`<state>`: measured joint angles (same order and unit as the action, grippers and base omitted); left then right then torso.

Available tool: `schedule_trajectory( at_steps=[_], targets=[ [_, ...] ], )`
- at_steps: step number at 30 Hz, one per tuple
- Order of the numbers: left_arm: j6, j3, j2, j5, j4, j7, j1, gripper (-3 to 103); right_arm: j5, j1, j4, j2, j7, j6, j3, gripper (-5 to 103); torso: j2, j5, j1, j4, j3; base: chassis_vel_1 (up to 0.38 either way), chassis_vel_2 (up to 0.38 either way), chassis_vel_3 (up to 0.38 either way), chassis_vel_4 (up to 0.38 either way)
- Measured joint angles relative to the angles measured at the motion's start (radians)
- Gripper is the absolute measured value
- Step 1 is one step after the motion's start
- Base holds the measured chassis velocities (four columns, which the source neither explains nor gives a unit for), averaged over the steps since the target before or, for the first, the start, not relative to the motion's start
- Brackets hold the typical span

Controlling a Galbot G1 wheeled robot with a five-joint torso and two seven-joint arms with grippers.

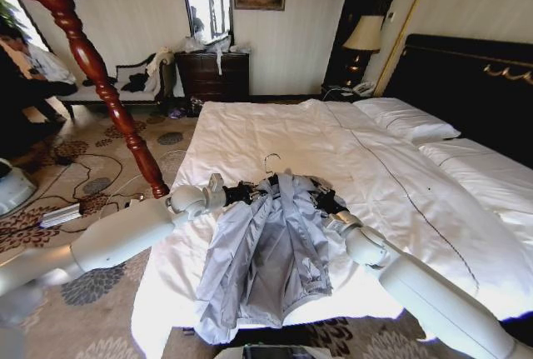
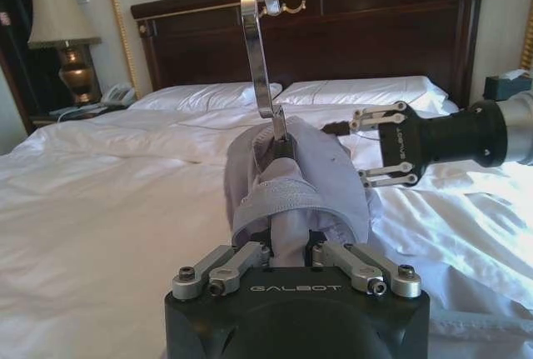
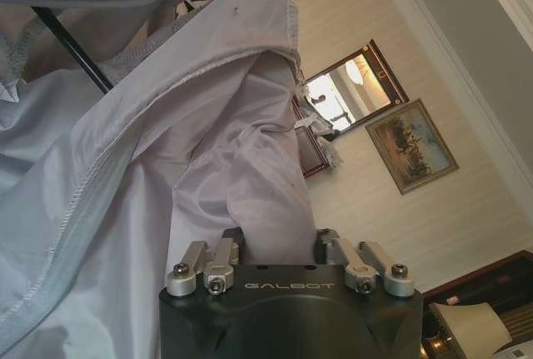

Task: Pick up the clothes from the bed and hang them on the clothes hanger.

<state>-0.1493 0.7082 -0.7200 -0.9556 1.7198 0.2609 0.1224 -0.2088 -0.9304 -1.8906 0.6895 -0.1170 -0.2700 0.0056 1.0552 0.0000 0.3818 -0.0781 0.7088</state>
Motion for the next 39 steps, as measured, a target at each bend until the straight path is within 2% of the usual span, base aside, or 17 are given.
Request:
schedule_trajectory(
  at_steps=[1, 2, 6, 7, 9, 12, 16, 21, 25, 28, 29, 32, 33, 35, 36, 37, 39],
  targets=[
    [0.000, 0.000, 0.001, -0.001, 0.000, -0.003, 0.002, 15, 0.001, -0.001, -0.001, 0.002, 0.001, -0.002, 0.000, 46, 0.000, 0.0000, 0.000, 0.0000, 0.000, 0.000, 0.000, 0.000, 0.000],
    [0.000, 0.000, 0.001, -0.001, 0.000, -0.003, 0.002, 15, 0.001, -0.001, -0.001, 0.002, 0.001, -0.002, 0.000, 46, 0.000, 0.0000, 0.000, 0.0000, 0.000, 0.000, 0.000, 0.000, 0.000],
    [0.004, -0.011, 0.013, -0.002, 0.012, -0.024, 0.009, 15, 0.006, -0.012, -0.016, 0.006, 0.000, -0.008, 0.001, 68, 0.000, -0.0001, 0.000, 0.0004, 0.000, 0.000, 0.000, 0.000, 0.000],
    [0.004, -0.011, 0.013, -0.002, 0.012, -0.024, 0.009, 15, 0.006, -0.012, -0.016, 0.006, 0.000, -0.008, 0.001, 68, 0.000, -0.0001, 0.000, 0.0004, 0.000, 0.000, 0.000, 0.000, 0.000],
    [0.006, -0.016, 0.014, -0.002, 0.021, -0.033, 0.009, 15, 0.005, -0.019, -0.018, 0.007, 0.000, -0.009, 0.005, 79, 0.000, -0.0001, 0.000, 0.0001, 0.000, 0.000, 0.000, 0.000, 0.000],
    [0.007, -0.019, 0.018, -0.002, 0.031, -0.040, 0.009, 15, 0.005, -0.023, -0.018, 0.009, 0.000, -0.009, 0.010, 84, 0.000, -0.0001, 0.000, 0.0001, 0.000, 0.000, 0.000, 0.000, 0.000],
    [0.012, -0.021, 0.035, 0.008, 0.052, -0.043, 0.012, 15, 0.030, -0.034, -0.026, 0.014, -0.011, -0.012, 0.029, 100, 0.000, -0.0001, 0.000, 0.0003, 0.000, 0.000, 0.000, 0.000, 0.000],
    [0.020, -0.035, 0.044, 0.024, 0.051, -0.050, 0.022, 15, 0.092, -0.057, -0.040, 0.014, -0.026, -0.017, 0.051, 100, 0.000, -0.0002, 0.000, 0.0002, 0.000, 0.000, 0.000, 0.000, 0.000],
    [0.032, -0.050, 0.050, 0.046, 0.049, -0.065, 0.030, 15, 0.182, -0.087, -0.058, 0.018, -0.051, -0.022, 0.073, 100, 0.000, -0.0002, 0.000, 0.0001, 0.000, 0.000, 0.000, 0.000, 0.000],
    [0.037, -0.060, 0.058, 0.055, 0.061, -0.078, 0.037, 15, 0.328, -0.124, -0.083, 0.036, -0.103, -0.060, 0.095, 100, 0.000, -0.0001, 0.000, 0.0002, 0.000, 0.000, 0.000, 0.000, 0.000],
    [0.037, -0.060, 0.058, 0.055, 0.061, -0.078, 0.037, 15, 0.328, -0.124, -0.083, 0.036, -0.103, -0.060, 0.095, 100, 0.000, -0.0001, 0.000, 0.0002, 0.000, 0.000, 0.000, 0.000, 0.000],
    [0.041, -0.075, 0.072, 0.064, 0.067, -0.082, 0.049, 15, 0.567, -0.157, -0.114, 0.066, -0.172, -0.110, 0.118, 100, 0.000, 0.0000, 0.000, 0.0001, 0.000, 0.000, 0.000, 0.000, 0.000],
    [0.041, -0.075, 0.072, 0.064, 0.067, -0.082, 0.049, 15, 0.567, -0.157, -0.114, 0.066, -0.172, -0.110, 0.118, 100, 0.000, 0.0000, 0.000, 0.0001, 0.000, 0.000, 0.000, 0.000, 0.000],
    [0.045, -0.089, 0.081, 0.066, 0.067, -0.084, 0.057, 15, 0.722, -0.172, -0.143, 0.092, -0.199, -0.113, 0.134, 101, 0.000, -0.0002, 0.000, 0.0002, 0.000, 0.000, 0.000, 0.000, 0.000],
    [0.047, -0.094, 0.084, 0.066, 0.068, -0.085, 0.058, 15, 0.771, -0.174, -0.153, 0.104, -0.205, -0.108, 0.138, 97, 0.000, -0.0002, 0.000, 0.0003, 0.000, 0.000, 0.000, 0.000, 0.000],
    [0.047, -0.094, 0.084, 0.066, 0.068, -0.085, 0.058, 15, 0.771, -0.174, -0.153, 0.104, -0.205, -0.108, 0.138, 97, 0.000, -0.0002, 0.000, 0.0003, 0.000, 0.000, 0.000, 0.000, 0.000],
    [0.048, -0.095, 0.086, 0.063, 0.076, -0.085, 0.055, 15, 0.810, -0.156, -0.155, 0.119, -0.195, -0.081, 0.132, 88, 0.000, -0.0003, 0.000, 0.0003, 0.000, 0.000, 0.000, 0.000, 0.000]
  ],
)
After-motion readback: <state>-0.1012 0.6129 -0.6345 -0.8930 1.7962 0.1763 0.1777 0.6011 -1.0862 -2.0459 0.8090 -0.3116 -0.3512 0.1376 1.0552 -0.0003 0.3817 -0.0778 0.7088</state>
